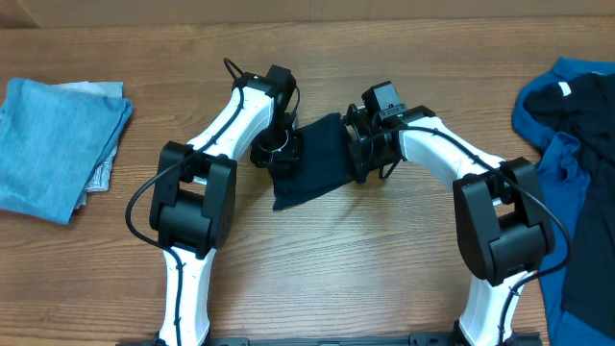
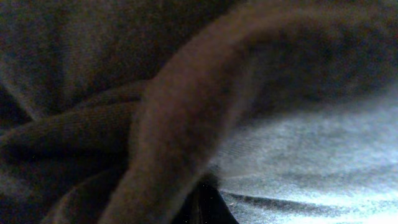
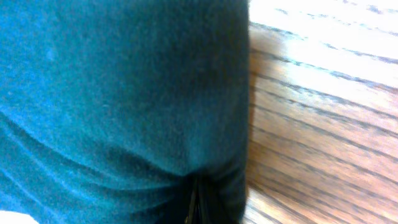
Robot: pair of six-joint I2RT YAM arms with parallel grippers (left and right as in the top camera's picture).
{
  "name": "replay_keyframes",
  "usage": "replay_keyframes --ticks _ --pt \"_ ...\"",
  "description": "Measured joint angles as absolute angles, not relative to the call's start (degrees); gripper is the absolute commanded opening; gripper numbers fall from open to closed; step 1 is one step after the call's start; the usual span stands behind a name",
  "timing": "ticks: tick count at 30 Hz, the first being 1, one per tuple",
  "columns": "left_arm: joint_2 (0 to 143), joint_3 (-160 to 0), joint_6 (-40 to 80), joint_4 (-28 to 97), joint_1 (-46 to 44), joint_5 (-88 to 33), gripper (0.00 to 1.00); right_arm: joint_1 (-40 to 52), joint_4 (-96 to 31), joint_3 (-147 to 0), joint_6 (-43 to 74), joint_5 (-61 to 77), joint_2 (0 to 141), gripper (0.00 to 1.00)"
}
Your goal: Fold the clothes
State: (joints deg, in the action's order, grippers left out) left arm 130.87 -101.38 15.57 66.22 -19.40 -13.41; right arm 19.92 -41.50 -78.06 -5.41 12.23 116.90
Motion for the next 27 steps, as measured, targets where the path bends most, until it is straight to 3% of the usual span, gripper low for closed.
replay_keyframes --ticks 4,8,15,22,27 --pt "130.85 -101.38 15.57 67.46 -19.4 -12.95 0.04 20.23 -54.26 -90.52 -5.8 4.6 119.77 0.04" --pt "130.85 -101.3 15.57 69.23 -19.4 -11.7 0.04 20.23 -56.31 -105.41 -5.91 6.48 119.87 0.04" --pt "130.85 -101.27 15.57 69.21 -19.4 -11.66 0.04 20.25 -56.45 -98.78 -14.11 20.18 119.98 0.04" --pt "130.85 -101.27 15.57 69.25 -19.4 -11.46 0.04 20.25 -42.02 -87.83 -19.2 27.05 120.22 0.04" --pt "130.85 -101.27 15.57 69.21 -19.4 -11.44 0.04 20.25 -48.6 -90.76 -18.39 30.22 120.44 0.04"
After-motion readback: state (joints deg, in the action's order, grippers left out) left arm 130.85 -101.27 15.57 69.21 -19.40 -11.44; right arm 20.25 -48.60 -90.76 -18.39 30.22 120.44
